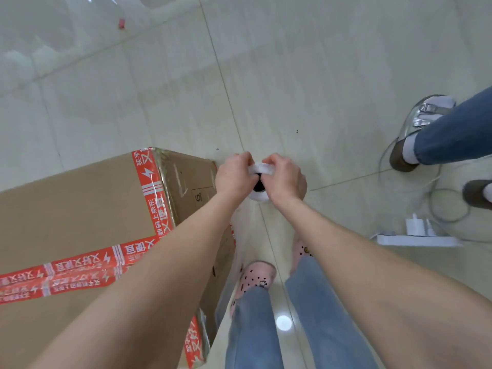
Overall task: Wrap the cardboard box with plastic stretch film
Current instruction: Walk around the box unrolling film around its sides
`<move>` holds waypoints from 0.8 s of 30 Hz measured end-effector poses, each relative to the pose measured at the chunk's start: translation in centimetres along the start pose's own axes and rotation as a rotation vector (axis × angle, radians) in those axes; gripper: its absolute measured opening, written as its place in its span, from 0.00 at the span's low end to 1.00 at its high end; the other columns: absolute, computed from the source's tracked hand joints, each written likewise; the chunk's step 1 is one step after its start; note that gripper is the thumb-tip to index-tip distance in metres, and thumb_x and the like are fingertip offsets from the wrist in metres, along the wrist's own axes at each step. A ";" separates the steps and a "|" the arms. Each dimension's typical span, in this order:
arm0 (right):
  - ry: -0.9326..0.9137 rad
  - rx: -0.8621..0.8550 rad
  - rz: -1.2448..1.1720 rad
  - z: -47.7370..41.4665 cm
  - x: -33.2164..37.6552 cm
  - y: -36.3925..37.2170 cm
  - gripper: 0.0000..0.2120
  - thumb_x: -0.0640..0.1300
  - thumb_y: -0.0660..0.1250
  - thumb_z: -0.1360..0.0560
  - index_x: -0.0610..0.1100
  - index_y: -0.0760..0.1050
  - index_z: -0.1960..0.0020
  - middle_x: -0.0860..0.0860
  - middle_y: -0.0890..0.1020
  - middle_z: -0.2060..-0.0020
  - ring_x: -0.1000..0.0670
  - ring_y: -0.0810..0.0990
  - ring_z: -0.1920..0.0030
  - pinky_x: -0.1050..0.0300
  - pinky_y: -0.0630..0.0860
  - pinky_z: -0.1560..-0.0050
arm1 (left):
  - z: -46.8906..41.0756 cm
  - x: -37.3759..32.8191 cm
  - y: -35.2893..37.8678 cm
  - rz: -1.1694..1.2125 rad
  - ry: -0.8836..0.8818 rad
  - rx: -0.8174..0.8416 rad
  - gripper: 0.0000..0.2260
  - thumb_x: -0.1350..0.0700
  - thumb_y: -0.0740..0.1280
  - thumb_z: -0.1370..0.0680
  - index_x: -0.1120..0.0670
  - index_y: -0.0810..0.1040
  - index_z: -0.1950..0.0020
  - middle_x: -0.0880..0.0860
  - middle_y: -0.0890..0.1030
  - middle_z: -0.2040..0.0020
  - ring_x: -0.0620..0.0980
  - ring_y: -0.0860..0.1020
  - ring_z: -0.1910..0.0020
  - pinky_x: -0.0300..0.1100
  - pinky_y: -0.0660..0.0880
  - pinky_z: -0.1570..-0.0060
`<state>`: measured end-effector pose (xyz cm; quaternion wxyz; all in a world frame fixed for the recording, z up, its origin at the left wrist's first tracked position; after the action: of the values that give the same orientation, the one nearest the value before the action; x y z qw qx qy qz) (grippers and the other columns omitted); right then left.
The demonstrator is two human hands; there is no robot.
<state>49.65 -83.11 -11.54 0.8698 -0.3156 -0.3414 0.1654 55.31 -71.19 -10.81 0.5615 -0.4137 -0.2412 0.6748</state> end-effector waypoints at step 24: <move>0.152 0.171 -0.014 -5.1 5.2 2.6 0.08 0.45 0.66 0.30 0.51 0.74 0.51 0.53 0.75 0.62 0.47 0.73 0.61 0.59 0.66 0.62 | -6.9 -0.3 -3.5 -0.247 0.140 0.177 0.11 0.61 0.62 0.26 0.58 0.75 0.44 0.56 0.77 0.48 0.57 0.77 0.50 0.45 0.70 0.59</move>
<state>56.74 -80.76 -13.66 0.9180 -0.2495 -0.2614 0.1635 62.96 -71.53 -11.73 0.6898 -0.3758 -0.1900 0.5889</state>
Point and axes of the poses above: each hand's wrist, its own z-axis away from the middle knuckle, its own y-axis out of the palm, x = y × z, the point moved 9 cm from there along -z, towards the middle knuckle
